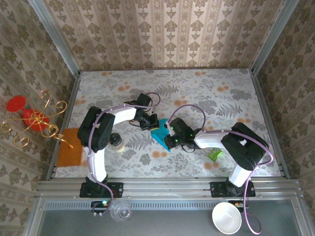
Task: Fold a paper plane with a square sheet of paper (pick it up from the middle)
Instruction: Third fold the triangle at the center of the table.
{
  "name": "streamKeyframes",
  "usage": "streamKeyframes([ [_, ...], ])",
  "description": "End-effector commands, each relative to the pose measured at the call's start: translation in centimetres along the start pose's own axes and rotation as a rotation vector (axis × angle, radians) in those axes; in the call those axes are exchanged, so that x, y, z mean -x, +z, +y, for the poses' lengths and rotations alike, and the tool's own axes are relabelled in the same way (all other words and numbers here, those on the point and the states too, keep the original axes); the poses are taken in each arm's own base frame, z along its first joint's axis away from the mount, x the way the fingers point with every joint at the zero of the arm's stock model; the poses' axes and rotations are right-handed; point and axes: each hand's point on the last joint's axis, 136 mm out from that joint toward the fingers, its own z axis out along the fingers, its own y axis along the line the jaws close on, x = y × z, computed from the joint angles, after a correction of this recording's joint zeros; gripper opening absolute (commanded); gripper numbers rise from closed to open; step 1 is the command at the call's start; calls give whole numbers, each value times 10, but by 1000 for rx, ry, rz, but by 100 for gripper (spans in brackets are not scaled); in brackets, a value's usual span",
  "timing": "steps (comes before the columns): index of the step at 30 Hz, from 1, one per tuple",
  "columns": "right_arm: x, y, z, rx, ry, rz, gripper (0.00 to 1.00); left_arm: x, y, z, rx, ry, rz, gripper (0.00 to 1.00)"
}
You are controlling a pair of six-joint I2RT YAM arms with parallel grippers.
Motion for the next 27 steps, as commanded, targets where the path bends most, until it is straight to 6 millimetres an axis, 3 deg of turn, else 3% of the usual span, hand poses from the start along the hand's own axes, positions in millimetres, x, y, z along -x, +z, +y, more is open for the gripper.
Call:
streamKeyframes([
  [1,-18,8,-11,-40,38,80,0,-7,1,3,31,12,27,12],
  [9,-21,7,-16,-54,61,93,0,4,-42,-11,8,-3,-114,17],
  [17,-21,4,-16,-47,71,96,0,-18,-80,-11,-14,-41,-200,23],
  [23,-20,4,-16,-47,78,98,0,-45,-57,-31,-125,-97,-131,22],
  [27,-19,5,-17,-48,82,97,0,-51,-42,-30,-146,-146,-124,15],
])
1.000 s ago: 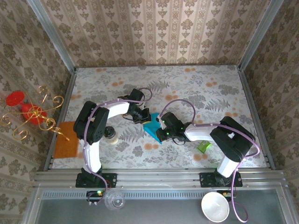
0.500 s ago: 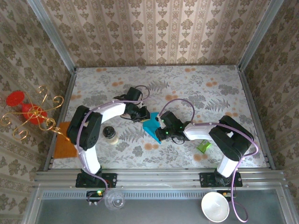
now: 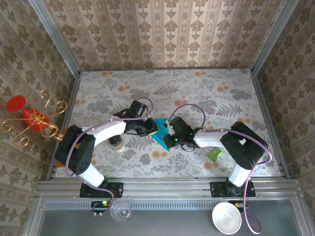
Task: Fold a paper plane with a square sheet of paper (pick it up from the middle)
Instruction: Third fold the triangle at the center of the table.
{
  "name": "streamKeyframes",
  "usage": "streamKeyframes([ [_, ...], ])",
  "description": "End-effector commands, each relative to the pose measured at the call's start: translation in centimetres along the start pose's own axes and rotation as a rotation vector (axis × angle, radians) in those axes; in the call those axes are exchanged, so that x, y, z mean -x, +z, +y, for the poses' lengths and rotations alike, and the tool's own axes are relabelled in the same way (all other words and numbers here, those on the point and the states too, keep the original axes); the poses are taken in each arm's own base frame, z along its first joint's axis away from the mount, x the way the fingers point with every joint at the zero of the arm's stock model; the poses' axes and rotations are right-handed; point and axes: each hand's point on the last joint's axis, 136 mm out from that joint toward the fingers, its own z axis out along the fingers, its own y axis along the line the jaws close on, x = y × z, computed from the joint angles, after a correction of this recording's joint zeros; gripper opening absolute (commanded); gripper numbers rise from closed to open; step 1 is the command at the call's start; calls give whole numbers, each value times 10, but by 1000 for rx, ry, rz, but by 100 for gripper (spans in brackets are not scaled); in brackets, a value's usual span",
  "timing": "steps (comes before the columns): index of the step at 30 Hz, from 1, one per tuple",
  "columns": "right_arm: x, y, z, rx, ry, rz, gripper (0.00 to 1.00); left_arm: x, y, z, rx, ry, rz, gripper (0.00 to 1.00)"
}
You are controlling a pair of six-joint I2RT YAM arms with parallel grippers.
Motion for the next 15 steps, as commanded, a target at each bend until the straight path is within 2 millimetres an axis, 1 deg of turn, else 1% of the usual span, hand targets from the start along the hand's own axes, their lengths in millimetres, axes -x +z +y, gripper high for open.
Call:
streamKeyframes([
  [1,-20,4,-17,-59,44,85,0,0,9,-4,-50,-73,0,14],
  [4,-20,4,-17,-61,45,85,0,-6,13,-2,-43,-83,17,12],
  [8,-19,4,-17,-61,45,82,0,-19,24,6,-21,-96,57,11],
  [15,-19,5,-18,-61,44,89,0,-21,29,13,-5,-112,60,10],
])
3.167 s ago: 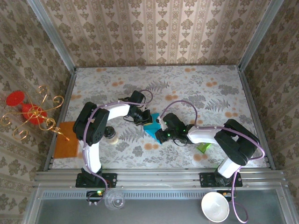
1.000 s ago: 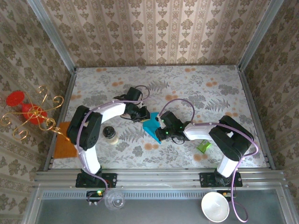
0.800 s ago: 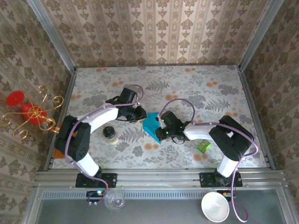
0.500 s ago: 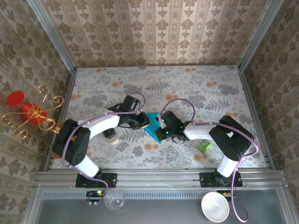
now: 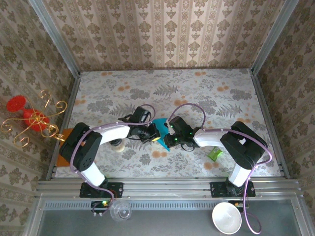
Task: Fold a paper plane with a square sheet of paper (pick it up from the middle)
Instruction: Third fold the triangle at the center of the table.
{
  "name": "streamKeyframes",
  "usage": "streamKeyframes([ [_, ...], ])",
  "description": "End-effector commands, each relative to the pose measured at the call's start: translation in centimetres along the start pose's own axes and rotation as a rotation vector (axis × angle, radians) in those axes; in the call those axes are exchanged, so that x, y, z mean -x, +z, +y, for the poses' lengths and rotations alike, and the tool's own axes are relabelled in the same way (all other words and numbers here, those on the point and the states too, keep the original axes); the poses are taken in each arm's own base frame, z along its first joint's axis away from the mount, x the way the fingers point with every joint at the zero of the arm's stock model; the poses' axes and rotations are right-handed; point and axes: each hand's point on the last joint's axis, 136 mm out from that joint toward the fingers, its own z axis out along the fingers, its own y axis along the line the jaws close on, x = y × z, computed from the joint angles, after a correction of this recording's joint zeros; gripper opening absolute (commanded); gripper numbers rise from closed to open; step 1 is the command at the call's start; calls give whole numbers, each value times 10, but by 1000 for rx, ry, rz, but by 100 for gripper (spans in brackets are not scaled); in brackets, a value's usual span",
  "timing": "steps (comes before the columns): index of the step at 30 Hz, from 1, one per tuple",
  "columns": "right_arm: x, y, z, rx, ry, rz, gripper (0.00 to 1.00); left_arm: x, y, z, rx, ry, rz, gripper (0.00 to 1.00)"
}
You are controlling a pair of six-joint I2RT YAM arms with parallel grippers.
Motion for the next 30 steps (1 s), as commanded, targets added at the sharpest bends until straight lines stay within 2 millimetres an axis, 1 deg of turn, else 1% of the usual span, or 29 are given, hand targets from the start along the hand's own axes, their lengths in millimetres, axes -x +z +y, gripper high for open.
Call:
streamKeyframes([
  [1,-20,6,-17,-56,25,83,0,-2,5,4,6,-20,13,10],
  [5,-21,6,-18,-59,28,84,0,-3,10,6,11,-19,28,10],
  [14,-23,8,-19,-58,34,88,0,5,13,-5,-16,8,26,10],
  [20,-24,8,-20,-60,34,91,0,8,16,-8,-25,9,25,10],
  [24,-25,9,-21,-62,39,91,0,7,18,-2,0,-2,27,10],
  [30,-25,8,-21,-62,40,95,0,0,19,10,24,-28,37,9],
])
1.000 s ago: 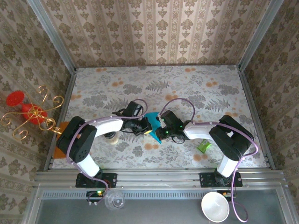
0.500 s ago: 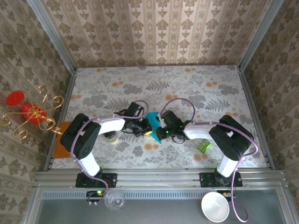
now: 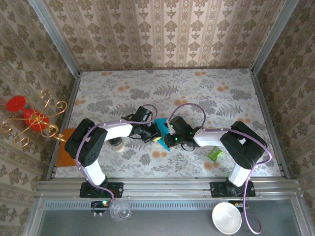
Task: Fold a paper plane with a square sheet of paper (pick it up from the middle)
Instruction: Third fold the triangle at the center of the table.
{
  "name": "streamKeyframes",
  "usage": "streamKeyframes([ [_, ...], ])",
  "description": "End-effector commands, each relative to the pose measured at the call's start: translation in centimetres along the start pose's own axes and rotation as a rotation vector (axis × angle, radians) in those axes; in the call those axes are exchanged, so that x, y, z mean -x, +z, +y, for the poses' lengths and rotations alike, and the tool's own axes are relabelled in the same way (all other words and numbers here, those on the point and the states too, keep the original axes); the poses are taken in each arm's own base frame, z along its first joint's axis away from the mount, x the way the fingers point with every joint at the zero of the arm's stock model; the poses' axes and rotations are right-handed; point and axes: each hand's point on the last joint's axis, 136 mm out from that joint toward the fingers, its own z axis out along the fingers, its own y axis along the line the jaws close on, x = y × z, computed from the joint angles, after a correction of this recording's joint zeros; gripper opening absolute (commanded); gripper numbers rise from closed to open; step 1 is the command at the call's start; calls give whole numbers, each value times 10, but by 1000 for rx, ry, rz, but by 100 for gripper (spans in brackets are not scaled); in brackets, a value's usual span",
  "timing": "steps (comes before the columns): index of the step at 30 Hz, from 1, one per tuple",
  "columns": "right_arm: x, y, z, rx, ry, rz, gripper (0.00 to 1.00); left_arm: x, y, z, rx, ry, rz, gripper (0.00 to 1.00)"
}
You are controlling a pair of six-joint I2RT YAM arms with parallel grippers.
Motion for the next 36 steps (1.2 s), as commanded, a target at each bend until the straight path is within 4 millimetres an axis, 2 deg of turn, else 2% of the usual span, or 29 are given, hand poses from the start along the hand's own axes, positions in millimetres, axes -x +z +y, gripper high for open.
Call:
streamKeyframes([
  [1,-25,8,-20,-71,34,92,0,-6,4,11,28,-23,15,9],
  [21,-23,6,-21,-76,49,88,2,-12,8,38,93,-60,12,8],
  [24,-13,-2,-17,-74,74,60,10,-12,8,43,105,-64,9,8],
  [28,7,-24,-17,-81,161,8,33,-10,7,47,113,-65,3,7],
  [29,11,-31,-17,-86,182,-6,36,-9,7,47,111,-63,0,7],
  [32,16,-46,-22,-98,242,-26,41,-5,7,47,106,-60,-6,7],
  [36,13,-52,-17,-62,248,-18,37,-1,7,45,99,-52,-11,6],
])
